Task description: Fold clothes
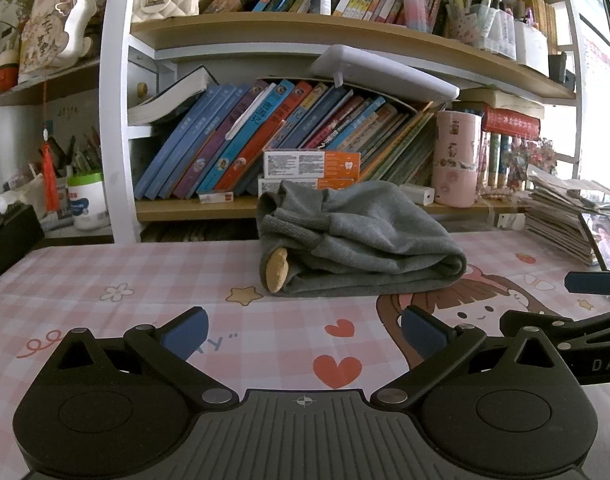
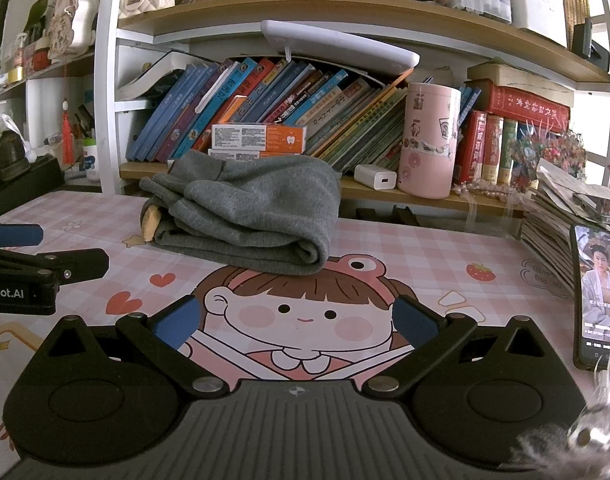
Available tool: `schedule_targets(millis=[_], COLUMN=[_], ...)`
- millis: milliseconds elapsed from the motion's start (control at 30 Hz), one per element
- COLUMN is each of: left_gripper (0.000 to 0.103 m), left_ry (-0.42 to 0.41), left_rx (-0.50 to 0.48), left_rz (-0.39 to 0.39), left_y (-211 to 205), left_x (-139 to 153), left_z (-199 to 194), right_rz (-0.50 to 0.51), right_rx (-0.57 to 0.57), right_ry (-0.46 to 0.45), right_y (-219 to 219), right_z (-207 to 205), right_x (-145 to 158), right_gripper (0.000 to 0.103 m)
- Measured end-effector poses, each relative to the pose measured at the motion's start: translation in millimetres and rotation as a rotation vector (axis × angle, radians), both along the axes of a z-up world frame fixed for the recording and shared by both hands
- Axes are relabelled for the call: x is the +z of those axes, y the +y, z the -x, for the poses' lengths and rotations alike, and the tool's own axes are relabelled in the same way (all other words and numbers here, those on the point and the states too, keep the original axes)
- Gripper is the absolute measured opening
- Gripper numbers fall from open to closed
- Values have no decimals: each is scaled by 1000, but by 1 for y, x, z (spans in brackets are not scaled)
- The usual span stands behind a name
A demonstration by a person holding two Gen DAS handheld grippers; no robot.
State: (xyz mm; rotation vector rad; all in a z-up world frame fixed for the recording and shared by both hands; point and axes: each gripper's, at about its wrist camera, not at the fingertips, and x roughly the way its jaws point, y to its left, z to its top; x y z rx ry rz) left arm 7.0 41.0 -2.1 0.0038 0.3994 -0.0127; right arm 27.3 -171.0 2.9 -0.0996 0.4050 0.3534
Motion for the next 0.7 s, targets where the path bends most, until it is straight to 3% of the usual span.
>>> schedule_targets(millis=[700], left_gripper=[103], left_ry=[-6], left_rx=[2], left_rz=[-6], left_y=[-1], left_x=[0], left_z=[1], right_rz=[2], right_rx=[1], right_ry=[2], right_y=[0], right_z=[-1], right_x=[0], right_gripper=[103])
